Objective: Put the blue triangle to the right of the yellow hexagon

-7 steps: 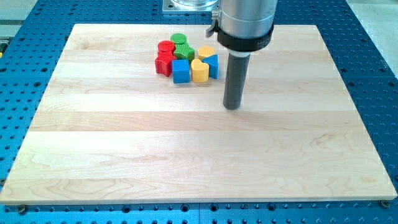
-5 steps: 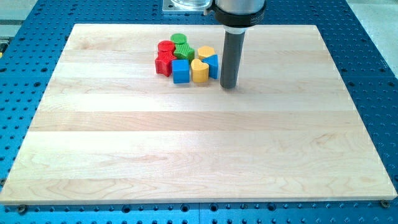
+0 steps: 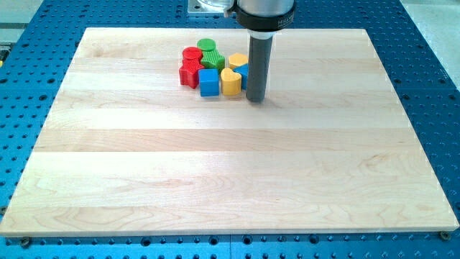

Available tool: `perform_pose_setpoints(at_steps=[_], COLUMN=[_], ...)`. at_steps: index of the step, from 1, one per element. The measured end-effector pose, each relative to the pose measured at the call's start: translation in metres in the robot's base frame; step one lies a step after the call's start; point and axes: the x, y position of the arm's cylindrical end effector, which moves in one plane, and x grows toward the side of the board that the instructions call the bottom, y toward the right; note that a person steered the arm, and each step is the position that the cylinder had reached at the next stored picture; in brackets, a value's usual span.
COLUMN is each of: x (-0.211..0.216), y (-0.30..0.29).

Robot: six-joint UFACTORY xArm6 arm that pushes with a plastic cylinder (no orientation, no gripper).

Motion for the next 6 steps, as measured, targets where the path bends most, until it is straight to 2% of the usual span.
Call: perform_pose_setpoints(at_steps=[2, 5, 6], x=[-0.06, -0.063, -0.05], y=[0.004, 0.022, 0.022])
